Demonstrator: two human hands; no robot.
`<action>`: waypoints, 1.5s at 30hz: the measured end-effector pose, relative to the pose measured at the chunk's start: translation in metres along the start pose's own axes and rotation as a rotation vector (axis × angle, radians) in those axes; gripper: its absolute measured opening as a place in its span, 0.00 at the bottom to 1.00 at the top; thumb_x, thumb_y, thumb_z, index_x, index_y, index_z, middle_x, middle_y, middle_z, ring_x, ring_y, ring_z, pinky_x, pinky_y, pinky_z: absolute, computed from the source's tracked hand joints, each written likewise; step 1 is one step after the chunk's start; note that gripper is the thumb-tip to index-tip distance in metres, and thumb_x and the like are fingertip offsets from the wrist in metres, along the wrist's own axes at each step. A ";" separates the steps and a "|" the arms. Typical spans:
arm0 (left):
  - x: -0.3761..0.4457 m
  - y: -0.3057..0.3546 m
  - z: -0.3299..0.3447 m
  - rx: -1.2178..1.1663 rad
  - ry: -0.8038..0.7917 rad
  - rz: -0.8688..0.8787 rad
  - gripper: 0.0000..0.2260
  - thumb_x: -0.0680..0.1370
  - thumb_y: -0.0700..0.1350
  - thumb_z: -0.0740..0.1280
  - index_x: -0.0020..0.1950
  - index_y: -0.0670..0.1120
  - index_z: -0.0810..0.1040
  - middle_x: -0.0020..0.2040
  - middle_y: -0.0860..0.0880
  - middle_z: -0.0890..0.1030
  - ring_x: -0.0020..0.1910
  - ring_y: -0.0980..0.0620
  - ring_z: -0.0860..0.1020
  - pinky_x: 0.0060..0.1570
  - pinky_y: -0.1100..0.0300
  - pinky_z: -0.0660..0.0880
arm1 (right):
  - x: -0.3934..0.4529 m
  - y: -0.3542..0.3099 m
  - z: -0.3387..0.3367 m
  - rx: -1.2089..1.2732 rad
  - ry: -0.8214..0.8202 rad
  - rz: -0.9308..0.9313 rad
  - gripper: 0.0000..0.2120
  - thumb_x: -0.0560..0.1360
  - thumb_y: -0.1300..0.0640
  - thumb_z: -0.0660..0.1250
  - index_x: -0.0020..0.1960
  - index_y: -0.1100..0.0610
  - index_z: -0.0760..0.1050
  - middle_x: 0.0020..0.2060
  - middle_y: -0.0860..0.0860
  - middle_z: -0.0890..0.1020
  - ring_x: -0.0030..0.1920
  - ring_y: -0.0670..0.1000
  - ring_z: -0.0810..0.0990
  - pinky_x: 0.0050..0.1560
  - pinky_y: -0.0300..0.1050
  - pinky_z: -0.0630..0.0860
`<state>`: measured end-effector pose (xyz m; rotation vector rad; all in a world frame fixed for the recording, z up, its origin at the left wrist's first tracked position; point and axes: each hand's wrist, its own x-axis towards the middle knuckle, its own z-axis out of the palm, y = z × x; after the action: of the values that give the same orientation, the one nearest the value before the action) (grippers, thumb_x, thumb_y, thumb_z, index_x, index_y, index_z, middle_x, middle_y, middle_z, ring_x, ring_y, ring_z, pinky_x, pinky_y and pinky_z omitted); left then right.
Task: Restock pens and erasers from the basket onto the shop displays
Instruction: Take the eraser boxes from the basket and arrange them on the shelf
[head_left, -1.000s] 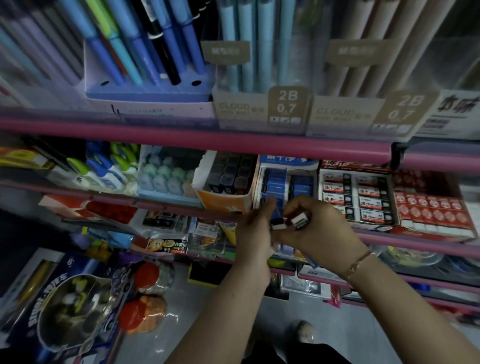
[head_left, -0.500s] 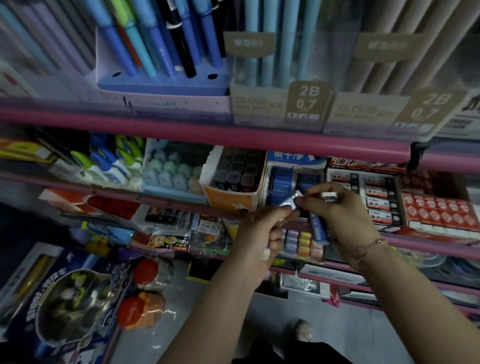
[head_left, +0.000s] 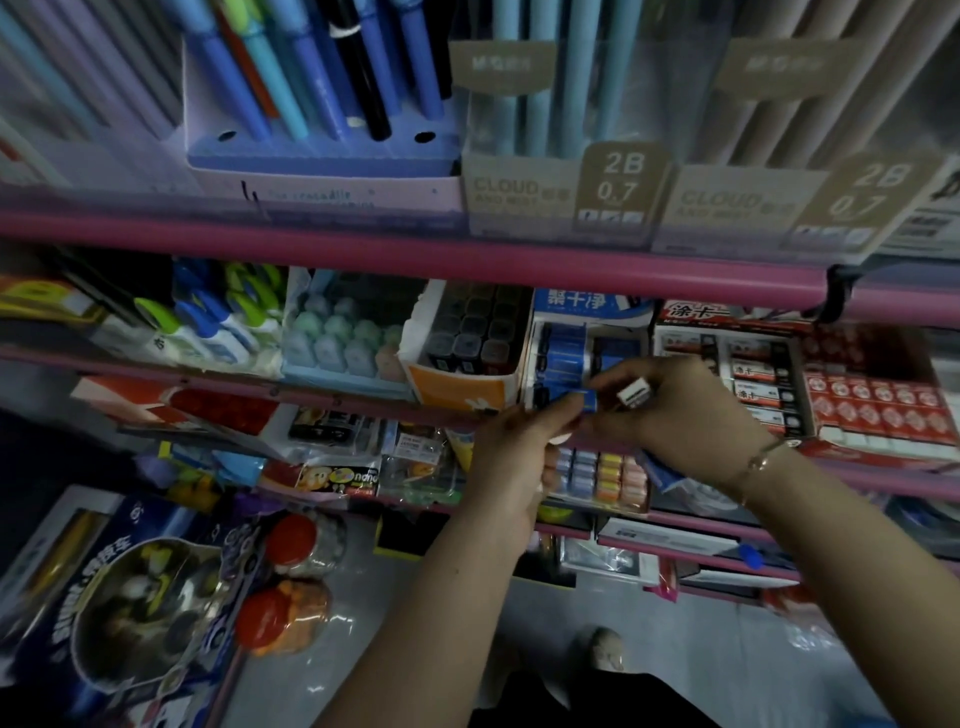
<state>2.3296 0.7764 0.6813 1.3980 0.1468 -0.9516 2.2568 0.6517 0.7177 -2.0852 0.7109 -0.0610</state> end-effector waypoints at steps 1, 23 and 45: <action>0.000 -0.001 0.001 -0.001 0.008 -0.003 0.08 0.73 0.45 0.73 0.41 0.43 0.76 0.37 0.44 0.73 0.20 0.59 0.61 0.19 0.68 0.59 | 0.001 0.000 0.003 -0.061 0.036 -0.018 0.10 0.67 0.55 0.75 0.47 0.51 0.81 0.38 0.47 0.82 0.36 0.44 0.80 0.33 0.30 0.73; -0.013 -0.007 -0.008 -0.198 0.037 0.205 0.13 0.73 0.27 0.64 0.39 0.41 0.83 0.43 0.46 0.85 0.46 0.48 0.83 0.42 0.61 0.80 | 0.051 -0.006 0.032 -0.587 0.008 0.062 0.13 0.73 0.56 0.68 0.55 0.58 0.75 0.52 0.58 0.81 0.52 0.60 0.80 0.45 0.46 0.74; -0.018 0.049 -0.002 1.175 -0.152 0.972 0.16 0.75 0.47 0.70 0.63 0.53 0.78 0.43 0.58 0.80 0.39 0.60 0.77 0.37 0.73 0.69 | -0.007 0.003 -0.026 0.742 -0.139 0.262 0.07 0.67 0.70 0.71 0.45 0.67 0.79 0.32 0.56 0.81 0.22 0.45 0.76 0.22 0.33 0.70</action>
<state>2.3499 0.7808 0.7288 2.0755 -1.2877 -0.2335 2.2419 0.6347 0.7327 -1.2693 0.7301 -0.0265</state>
